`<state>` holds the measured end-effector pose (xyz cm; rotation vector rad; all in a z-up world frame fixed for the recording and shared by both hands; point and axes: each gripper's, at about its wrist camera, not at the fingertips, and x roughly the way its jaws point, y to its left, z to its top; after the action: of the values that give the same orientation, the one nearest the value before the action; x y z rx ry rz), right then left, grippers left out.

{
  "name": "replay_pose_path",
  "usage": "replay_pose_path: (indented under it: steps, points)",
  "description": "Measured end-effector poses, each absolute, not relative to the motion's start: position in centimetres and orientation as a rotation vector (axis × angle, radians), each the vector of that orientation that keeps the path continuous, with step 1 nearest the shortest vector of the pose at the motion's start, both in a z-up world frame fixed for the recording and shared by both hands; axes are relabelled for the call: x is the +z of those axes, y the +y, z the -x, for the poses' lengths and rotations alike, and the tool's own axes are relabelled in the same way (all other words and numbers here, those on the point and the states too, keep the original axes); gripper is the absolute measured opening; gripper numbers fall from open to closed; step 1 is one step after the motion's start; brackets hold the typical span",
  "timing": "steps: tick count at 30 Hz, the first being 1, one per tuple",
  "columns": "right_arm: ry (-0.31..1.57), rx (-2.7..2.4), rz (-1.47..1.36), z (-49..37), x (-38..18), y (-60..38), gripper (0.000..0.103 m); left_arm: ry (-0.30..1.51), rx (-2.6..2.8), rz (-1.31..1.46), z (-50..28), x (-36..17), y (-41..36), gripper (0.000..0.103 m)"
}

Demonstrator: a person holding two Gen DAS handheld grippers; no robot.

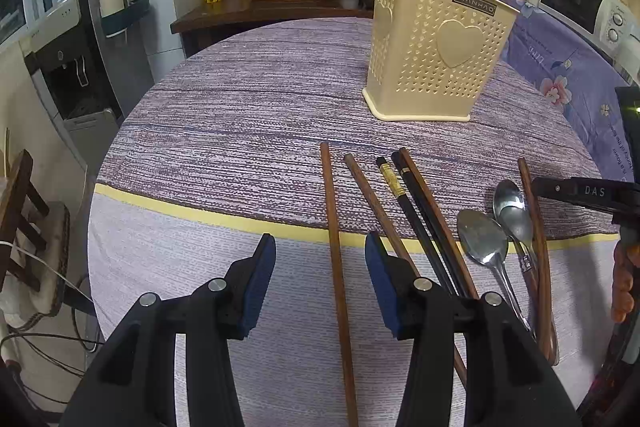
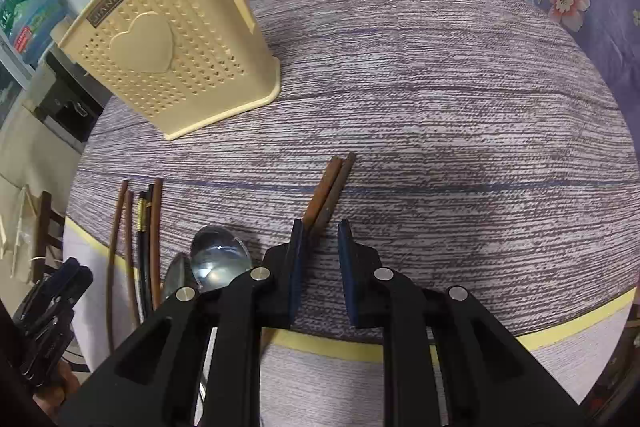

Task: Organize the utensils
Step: 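Move the right gripper to a pair of brown wooden chopsticks, then close the right gripper on the brown wooden chopsticks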

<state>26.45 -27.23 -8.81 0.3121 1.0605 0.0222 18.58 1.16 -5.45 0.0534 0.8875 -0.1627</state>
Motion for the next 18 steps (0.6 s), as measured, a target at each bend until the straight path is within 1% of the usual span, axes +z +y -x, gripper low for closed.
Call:
replay_pose_path:
  steps: [6, 8, 13, 14, 16, 18]
  points:
    - [1.087, 0.014, -0.327, -27.5, -8.8, -27.5, 0.018, 0.895, -0.168, -0.069, -18.7, -5.6, 0.8, 0.047]
    - [1.081, -0.008, -0.289, -28.3, -8.7, -26.9, 0.018, 0.907, -0.166, -0.06, -19.1, -5.8, 0.8, 0.047]
    - [1.09, -0.015, -0.328, -28.4, -8.7, -27.6, 0.017, 0.915, -0.154, -0.064, -19.3, -5.8, 1.0, 0.047]
    - [1.1, -0.022, -0.344, -28.0, -8.7, -28.2, 0.014, 0.914, -0.153, -0.064, -19.3, -5.7, 1.1, 0.047]
    - [1.104, -0.002, -0.368, -27.6, -9.0, -28.9, 0.014, 0.91, -0.156, -0.061, -19.2, -5.6, 1.2, 0.047]
    - [1.093, -0.016, -0.359, -27.7, -9.1, -29.5, 0.01, 0.905, -0.159, -0.061, -19.2, -5.5, 1.0, 0.047]
